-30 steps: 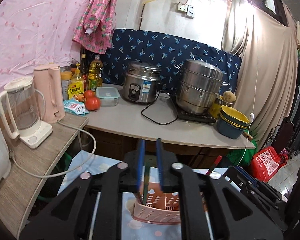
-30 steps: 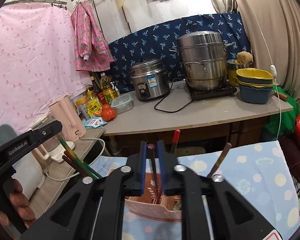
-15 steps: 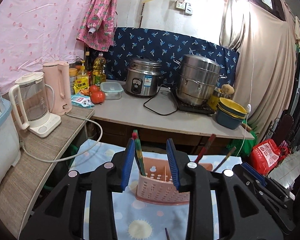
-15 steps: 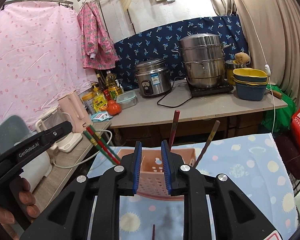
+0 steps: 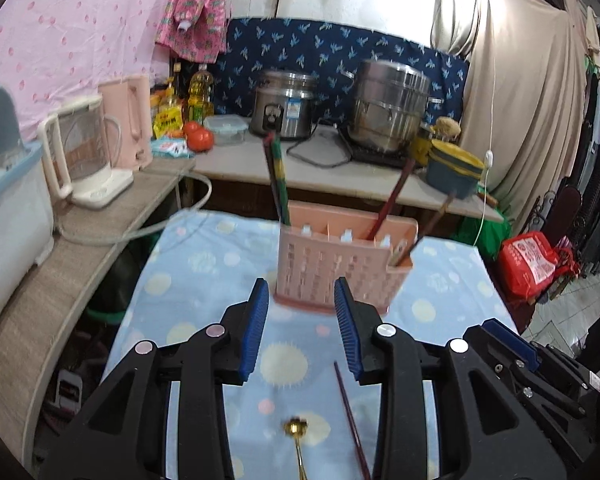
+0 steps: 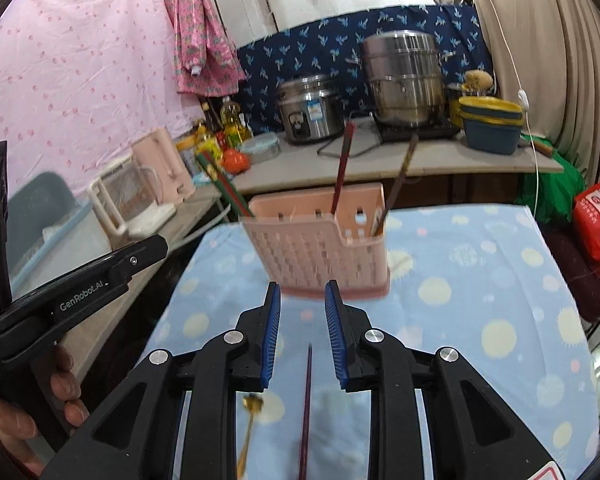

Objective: Organize utensils
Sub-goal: 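Move both open tools down to the last chopstick and gold spoon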

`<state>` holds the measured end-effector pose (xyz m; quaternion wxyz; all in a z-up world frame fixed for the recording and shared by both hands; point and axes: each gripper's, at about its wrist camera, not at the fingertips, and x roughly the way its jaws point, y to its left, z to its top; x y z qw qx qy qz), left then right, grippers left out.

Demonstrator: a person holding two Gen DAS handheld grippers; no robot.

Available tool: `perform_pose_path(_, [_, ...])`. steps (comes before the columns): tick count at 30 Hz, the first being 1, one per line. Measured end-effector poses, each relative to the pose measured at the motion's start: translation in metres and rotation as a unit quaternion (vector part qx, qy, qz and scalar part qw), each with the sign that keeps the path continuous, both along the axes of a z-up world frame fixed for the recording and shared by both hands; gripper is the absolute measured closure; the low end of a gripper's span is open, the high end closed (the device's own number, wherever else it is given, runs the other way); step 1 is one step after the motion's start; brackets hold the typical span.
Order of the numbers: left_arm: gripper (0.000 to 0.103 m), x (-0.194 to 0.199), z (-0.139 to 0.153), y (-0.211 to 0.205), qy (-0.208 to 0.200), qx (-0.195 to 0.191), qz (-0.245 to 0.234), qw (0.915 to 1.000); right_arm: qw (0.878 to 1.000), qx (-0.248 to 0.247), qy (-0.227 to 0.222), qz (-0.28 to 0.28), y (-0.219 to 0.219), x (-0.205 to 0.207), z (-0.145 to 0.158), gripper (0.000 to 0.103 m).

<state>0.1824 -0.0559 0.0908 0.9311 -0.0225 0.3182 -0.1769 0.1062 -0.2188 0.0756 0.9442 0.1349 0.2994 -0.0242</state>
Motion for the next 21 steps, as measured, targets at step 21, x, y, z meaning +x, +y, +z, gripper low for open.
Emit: perform_pose_path(21, [0.070,-0.092,-0.146,0.021,0.158,0.053,-0.001,0.9861,0.989,0.002,0.144,0.032,0.045,-0.091,-0.132,0.080])
